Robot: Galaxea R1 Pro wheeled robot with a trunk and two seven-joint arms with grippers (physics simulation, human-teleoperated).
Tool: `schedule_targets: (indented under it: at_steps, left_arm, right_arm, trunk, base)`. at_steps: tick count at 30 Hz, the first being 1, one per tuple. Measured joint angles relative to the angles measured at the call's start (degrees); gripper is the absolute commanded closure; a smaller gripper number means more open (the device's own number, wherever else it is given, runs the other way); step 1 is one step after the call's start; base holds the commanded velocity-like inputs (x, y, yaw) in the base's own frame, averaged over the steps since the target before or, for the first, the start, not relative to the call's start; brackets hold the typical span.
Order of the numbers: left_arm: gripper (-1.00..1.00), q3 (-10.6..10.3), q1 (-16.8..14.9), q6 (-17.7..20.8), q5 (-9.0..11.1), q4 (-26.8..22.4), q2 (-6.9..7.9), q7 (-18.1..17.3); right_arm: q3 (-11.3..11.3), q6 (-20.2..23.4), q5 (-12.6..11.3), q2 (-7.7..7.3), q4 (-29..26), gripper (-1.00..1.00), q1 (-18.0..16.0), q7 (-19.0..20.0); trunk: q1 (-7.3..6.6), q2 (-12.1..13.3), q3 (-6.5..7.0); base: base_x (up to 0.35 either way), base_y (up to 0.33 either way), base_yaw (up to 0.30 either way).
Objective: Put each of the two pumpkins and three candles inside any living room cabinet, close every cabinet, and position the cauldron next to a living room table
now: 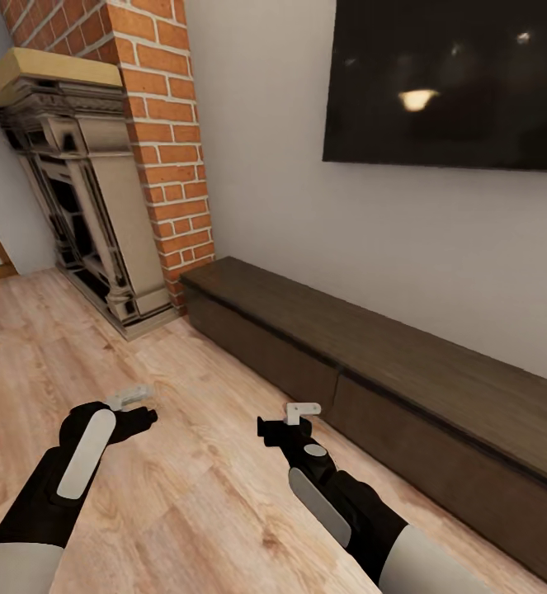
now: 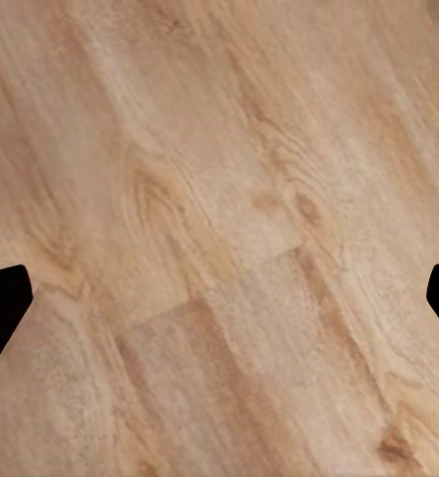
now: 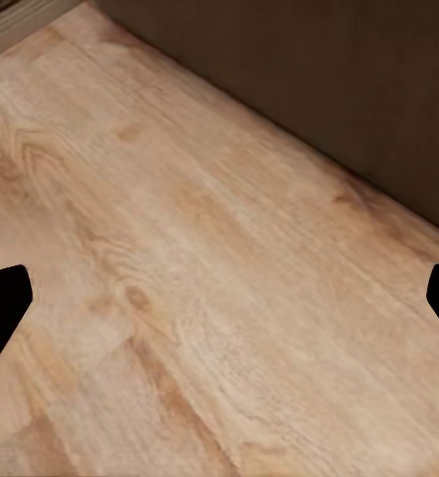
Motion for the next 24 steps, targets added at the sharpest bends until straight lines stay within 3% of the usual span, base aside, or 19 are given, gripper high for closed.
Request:
schedule_targets:
  at_steps: [10, 17, 24]
  left_arm:
    - [-1.0, 0.0, 0.0, 0.0, 0.0, 0.2, 0.07, -0.1]
    - [-1.0, 0.0, 0.0, 0.0, 0.0, 0.3, 0.15, -0.1]
    - [-1.0, 0.0, 0.0, 0.0, 0.0, 0.4, 0.22, -0.1]
  right_arm:
    - [0.0, 0.0, 0.0, 0.0, 0.0, -1.0, 0.0, 0.0]
    - [0.0, 0.0, 2.0, 0.0, 0.0, -1.0, 0.0, 0.0]
    - [0.1, 0.0, 2.4, 0.0, 0.0, -1.0, 0.0, 0.0]
  trunk:
    - [0.0, 0.0, 0.0]
    - [0.0, 0.0, 0.0]
    - [0.0, 0.0, 0.0]
  base:
    - [0.269, 0.199, 0.279]
    - [0.271, 0.197, 0.279]
    - [0.271, 0.197, 0.279]
